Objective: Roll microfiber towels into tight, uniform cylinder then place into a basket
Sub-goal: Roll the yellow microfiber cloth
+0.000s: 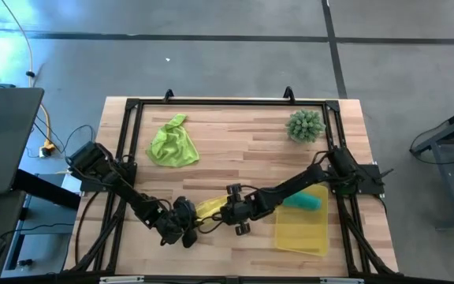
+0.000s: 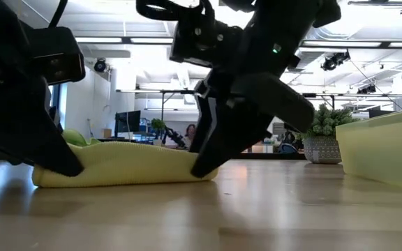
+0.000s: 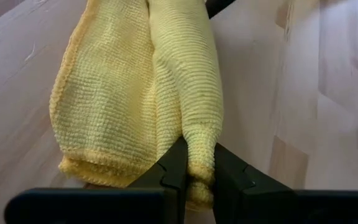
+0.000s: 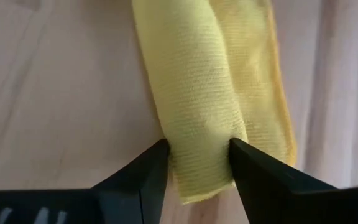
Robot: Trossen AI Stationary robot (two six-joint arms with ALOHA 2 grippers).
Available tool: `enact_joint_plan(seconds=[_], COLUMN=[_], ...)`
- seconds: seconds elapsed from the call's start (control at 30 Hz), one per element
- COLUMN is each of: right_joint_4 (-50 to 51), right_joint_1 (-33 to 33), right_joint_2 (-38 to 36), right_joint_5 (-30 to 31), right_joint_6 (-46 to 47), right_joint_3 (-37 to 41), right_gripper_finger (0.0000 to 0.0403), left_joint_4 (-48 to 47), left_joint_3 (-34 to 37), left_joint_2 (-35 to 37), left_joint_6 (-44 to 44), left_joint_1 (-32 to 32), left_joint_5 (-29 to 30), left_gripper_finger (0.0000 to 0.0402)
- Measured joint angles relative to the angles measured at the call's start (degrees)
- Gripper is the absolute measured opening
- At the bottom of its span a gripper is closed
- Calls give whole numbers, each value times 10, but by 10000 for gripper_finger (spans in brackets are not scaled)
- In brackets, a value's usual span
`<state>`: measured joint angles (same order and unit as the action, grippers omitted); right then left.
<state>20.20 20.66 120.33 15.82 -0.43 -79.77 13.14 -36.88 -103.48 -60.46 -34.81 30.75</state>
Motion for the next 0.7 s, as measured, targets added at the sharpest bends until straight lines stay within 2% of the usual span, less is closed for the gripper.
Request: enact_joint_plan(seconds=[0.3,0.43,0.6,0.7], right_joint_4=[2,11,16,18], right_joint_1=[-5,-5,-6,-6], right_joint_2=[23,24,24,24], right_joint_5=[-19,-26,-40,-48], right_joint_6=[4,9,19,20], right_joint_3=[-3,-3,-3,-3], right_gripper_finger=[121,84,17,11], left_joint_4=[-14,-16,-28,-45], left_joint_3=[1,1,0,0], left_joint_2=[12,12,13,18], left_joint_6=[12,31,33,48], left_joint_1=[0,0,0,0], left_joint_5=[-6,-6,-3,2], left_gripper_finger=[40,45,81,110])
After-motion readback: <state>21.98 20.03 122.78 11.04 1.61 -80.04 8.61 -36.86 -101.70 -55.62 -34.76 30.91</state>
